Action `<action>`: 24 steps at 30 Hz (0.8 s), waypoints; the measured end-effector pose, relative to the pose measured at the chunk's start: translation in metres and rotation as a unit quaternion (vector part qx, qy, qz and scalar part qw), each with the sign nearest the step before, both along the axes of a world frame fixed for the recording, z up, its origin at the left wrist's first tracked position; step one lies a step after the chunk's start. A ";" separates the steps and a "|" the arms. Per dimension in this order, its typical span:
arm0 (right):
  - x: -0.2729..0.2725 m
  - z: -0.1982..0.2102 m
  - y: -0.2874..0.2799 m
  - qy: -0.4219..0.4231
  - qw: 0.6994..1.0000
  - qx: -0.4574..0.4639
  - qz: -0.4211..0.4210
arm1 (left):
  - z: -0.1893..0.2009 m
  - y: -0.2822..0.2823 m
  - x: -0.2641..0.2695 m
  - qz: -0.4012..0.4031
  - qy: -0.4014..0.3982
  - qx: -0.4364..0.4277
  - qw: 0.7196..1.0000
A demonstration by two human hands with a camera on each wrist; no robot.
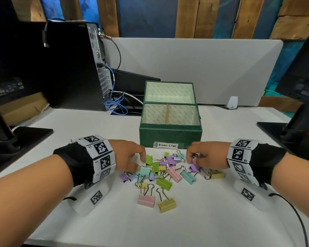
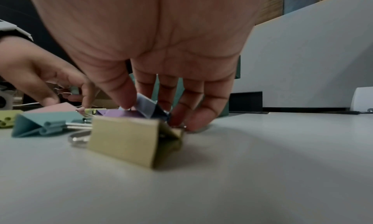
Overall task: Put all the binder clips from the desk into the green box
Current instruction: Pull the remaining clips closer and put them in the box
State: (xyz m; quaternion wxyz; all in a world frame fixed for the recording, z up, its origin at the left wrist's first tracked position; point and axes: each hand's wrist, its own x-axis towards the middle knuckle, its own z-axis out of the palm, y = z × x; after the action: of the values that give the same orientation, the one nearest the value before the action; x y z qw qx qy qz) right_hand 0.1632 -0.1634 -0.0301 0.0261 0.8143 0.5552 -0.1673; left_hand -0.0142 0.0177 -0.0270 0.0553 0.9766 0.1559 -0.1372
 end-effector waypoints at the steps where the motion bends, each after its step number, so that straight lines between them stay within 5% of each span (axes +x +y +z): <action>1: 0.000 0.000 0.000 0.005 1.000 0.005 -0.010 | 0.000 -0.001 0.001 -0.002 0.003 0.006 1.000; 9: -0.005 0.000 0.007 0.025 0.999 0.015 -0.029 | 0.000 0.001 0.001 0.030 0.008 0.042 0.999; 17: -0.013 0.003 0.025 -0.072 0.997 0.003 0.026 | -0.004 0.006 -0.010 0.050 0.074 0.051 0.995; 24: -0.017 0.005 0.032 -0.077 0.996 -0.017 0.044 | -0.017 0.012 -0.005 0.027 0.014 0.008 0.999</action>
State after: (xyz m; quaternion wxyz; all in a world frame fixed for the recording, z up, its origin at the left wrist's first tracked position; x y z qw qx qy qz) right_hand 0.1458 -0.1310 -0.0251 0.0904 0.7989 0.5839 -0.1123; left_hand -0.0196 0.0297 -0.0441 0.0491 0.9703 0.1843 -0.1485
